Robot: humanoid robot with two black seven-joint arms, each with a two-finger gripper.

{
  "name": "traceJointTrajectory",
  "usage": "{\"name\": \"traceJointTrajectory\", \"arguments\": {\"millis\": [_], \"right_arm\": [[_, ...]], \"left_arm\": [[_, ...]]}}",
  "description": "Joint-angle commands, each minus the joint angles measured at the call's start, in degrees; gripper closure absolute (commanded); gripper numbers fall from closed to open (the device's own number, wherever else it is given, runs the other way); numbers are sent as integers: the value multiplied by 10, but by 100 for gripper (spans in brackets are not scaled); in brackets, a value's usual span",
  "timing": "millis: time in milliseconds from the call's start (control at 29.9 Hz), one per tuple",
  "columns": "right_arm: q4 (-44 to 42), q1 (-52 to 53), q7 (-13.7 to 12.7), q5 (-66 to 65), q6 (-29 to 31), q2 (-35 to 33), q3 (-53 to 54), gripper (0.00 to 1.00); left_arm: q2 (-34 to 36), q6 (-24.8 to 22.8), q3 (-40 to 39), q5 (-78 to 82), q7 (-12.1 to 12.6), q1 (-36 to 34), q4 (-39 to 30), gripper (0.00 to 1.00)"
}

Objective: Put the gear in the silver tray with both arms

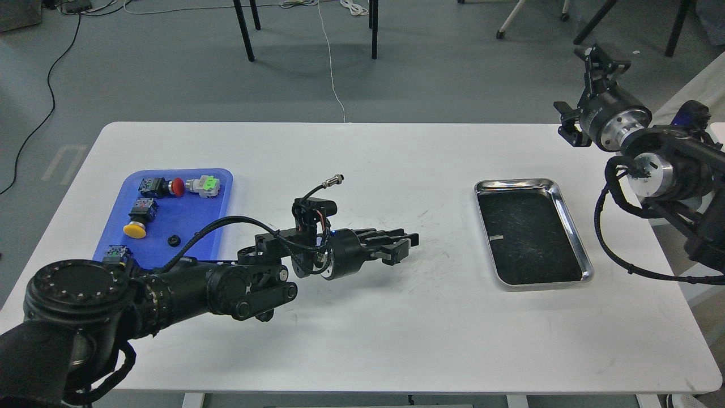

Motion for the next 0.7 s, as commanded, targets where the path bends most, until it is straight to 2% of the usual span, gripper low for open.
{"name": "traceJointTrajectory", "arguments": {"millis": [0,100,268,435,502,602,669], "right_arm": [[0,1,0,1,1,-2,0,1],[2,0,-1,0,6,-5,-6,1],[12,1,1,0,14,-27,-29,1],[33,4,4,-9,59,-46,-33,1],[37,9,6,-13,64,-56,-34,1],[39,18,6,-32,66,-58,-34,1],[39,25,6,-53,66,-60,-35,1]], "left_arm": [[0,-1,-57,-1,0,-6,3,52],[0,-3,-114,-3,0,-10,13,45],[0,-7,-171,-13,0,-35,21,44],[2,-25,-216,-59,0,-50,29,36],[21,-37,-248,-83,0,-50,34,34],[48,-43,-300,-120,0,-50,38,23],[71,-47,-315,-143,0,-49,38,22]]}}
